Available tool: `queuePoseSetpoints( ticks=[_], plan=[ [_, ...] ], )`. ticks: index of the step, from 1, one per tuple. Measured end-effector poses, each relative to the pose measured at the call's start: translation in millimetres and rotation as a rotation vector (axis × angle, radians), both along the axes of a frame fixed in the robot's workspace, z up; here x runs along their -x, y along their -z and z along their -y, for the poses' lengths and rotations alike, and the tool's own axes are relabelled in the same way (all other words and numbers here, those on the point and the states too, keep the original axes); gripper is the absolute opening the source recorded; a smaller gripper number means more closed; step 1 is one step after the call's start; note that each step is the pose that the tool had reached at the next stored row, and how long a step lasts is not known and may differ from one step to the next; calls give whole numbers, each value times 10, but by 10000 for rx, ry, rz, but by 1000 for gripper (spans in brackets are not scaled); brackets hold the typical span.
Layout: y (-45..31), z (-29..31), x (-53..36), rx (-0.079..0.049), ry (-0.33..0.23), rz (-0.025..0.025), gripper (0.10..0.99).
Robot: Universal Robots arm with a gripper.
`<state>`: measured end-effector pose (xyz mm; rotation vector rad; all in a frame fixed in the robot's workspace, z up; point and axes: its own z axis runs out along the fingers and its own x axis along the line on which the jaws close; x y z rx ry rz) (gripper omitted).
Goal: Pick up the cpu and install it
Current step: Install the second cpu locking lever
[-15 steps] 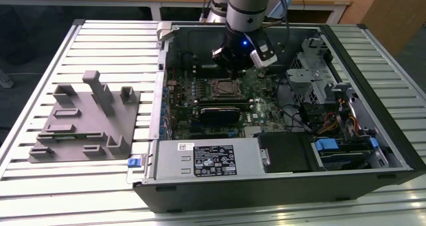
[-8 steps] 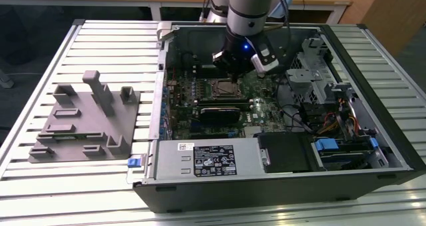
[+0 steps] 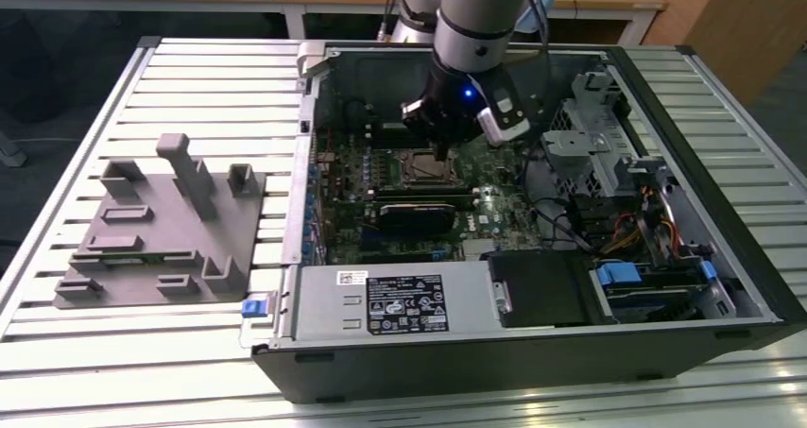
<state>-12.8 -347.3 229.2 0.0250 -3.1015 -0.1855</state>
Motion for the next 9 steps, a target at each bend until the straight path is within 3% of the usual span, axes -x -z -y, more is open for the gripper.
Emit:
queuePoseSetpoints(
  ticks=[4,9],
  plan=[
    [2,73,0,-5,1,1,106],
    [1,119,0,-4,1,1,106]
  ],
)
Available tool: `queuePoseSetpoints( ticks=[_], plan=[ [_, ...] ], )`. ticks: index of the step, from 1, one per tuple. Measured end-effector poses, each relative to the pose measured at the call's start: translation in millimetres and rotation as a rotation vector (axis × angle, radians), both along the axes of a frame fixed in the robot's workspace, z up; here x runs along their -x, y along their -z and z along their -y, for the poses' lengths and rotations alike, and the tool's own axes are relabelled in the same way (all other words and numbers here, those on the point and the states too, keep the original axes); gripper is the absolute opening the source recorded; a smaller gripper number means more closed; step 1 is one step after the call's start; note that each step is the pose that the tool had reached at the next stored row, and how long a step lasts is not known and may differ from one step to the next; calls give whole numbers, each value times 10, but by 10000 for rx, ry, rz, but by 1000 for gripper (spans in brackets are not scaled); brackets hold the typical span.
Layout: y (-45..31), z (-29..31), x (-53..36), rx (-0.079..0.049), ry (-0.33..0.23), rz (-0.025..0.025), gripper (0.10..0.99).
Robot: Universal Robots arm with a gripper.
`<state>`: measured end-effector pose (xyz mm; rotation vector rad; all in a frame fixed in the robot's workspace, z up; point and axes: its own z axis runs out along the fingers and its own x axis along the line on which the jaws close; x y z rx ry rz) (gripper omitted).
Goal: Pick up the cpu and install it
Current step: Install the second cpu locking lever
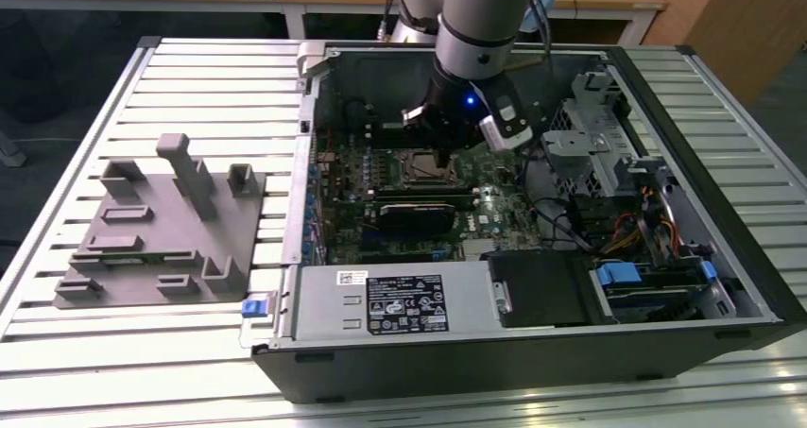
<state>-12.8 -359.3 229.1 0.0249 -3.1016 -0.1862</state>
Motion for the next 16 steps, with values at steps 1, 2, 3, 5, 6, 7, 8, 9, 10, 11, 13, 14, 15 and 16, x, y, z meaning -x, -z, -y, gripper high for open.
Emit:
queuePoseSetpoints(
  ticks=[1,2,3,5,6,7,8,9,10,11,13,14,15,16],
  plan=[
    [0,11,0,0,0,0,106],
    [0,21,0,0,-1,0,106],
    [0,31,0,-1,0,0,106],
    [0,52,-6,0,0,-7,106],
    [0,62,-16,0,0,-23,106],
    [0,69,-19,0,-1,-30,106],
    [0,75,-19,1,-1,-31,106],
    [0,82,-19,1,-1,-32,106],
    [0,88,-19,0,0,-32,106],
    [0,96,-19,0,0,-31,106],
    [0,112,-19,0,0,-31,106],
    [0,120,-19,-1,0,-31,106],
    [0,128,-19,0,-1,-31,106],
    [0,135,-17,0,-3,-31,106]
  ],
)
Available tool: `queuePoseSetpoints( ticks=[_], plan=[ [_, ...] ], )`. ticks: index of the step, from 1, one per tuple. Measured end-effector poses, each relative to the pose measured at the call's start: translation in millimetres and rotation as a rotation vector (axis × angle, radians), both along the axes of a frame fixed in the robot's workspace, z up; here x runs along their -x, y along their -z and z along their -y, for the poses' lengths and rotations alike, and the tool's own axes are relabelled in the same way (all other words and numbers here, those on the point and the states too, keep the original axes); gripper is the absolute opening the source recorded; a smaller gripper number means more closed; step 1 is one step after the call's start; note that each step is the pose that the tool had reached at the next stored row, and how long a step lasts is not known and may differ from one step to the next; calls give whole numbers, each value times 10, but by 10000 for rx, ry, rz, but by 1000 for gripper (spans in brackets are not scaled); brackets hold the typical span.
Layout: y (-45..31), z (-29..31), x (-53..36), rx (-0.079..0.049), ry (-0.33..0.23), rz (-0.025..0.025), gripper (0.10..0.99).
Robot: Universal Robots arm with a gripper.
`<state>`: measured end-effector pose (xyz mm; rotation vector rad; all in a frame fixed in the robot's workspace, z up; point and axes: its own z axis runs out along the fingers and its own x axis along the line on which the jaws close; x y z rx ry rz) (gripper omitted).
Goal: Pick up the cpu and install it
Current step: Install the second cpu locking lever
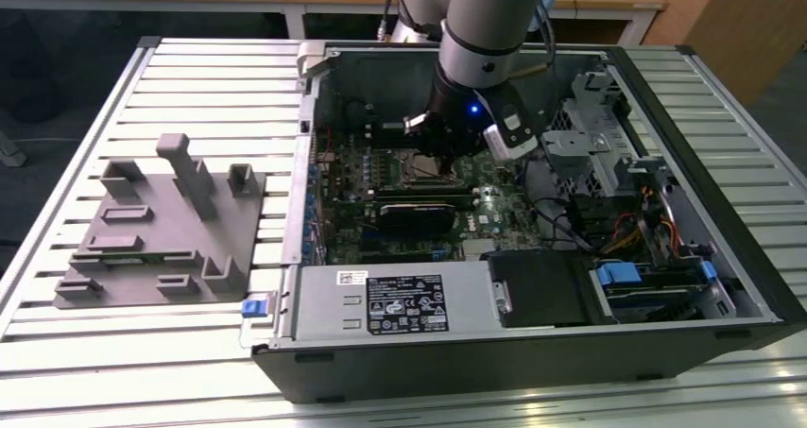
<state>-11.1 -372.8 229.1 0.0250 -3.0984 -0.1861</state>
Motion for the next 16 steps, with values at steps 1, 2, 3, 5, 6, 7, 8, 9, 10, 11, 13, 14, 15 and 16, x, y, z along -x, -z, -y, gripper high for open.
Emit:
queuePoseSetpoints(
  ticks=[1,2,3,5,6,7,8,9,10,11,13,14,15,16],
  plan=[
    [0,5,2,0,-5,0,106],
    [0,7,4,0,-12,0,106],
    [0,10,8,0,-15,0,106],
    [0,10,10,0,-18,0,106],
    [0,10,12,0,-17,0,106],
    [0,10,15,1,-15,0,106],
    [0,11,18,1,-15,0,106],
    [0,10,22,0,-16,0,106],
    [0,11,27,0,-16,0,106],
    [0,11,34,0,-16,0,106],
    [0,12,52,1,-17,0,106],
    [0,12,61,0,-16,0,106],
    [0,12,68,1,-17,0,106],
    [0,12,77,0,-17,0,106]
  ],
)
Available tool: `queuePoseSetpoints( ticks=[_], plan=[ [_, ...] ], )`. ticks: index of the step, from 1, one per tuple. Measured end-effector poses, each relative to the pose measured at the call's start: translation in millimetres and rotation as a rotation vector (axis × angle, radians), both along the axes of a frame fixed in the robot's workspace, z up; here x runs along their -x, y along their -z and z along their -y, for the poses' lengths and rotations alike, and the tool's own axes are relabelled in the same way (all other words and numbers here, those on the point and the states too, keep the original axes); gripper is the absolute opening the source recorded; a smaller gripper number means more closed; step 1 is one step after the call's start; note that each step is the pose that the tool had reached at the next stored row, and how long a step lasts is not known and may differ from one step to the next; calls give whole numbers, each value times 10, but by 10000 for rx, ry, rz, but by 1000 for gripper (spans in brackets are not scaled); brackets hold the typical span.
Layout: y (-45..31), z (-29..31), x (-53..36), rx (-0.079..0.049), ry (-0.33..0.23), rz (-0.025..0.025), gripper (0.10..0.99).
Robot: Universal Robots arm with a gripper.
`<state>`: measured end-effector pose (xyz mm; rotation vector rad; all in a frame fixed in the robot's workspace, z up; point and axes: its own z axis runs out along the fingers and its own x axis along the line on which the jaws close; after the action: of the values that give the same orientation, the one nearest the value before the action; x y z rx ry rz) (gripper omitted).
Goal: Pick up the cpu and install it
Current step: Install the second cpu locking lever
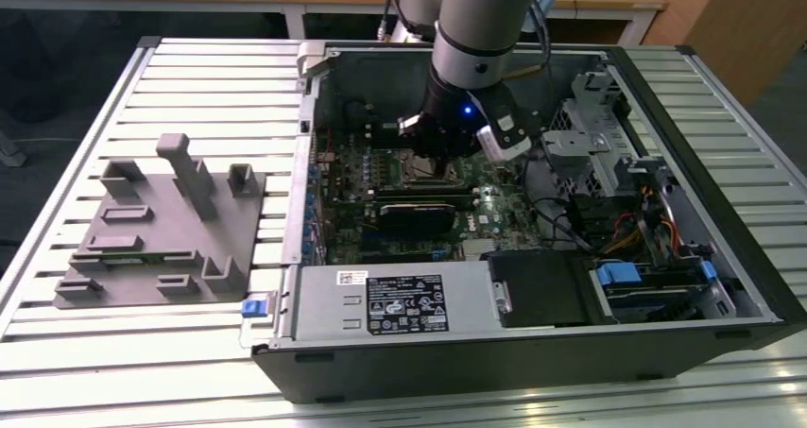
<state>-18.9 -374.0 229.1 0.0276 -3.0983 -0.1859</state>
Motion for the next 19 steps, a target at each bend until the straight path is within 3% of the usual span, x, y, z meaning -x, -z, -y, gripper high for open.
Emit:
queuePoseSetpoints(
  ticks=[19],
  plan=[
    [36,0,61,-1,1,0,106]
  ],
)
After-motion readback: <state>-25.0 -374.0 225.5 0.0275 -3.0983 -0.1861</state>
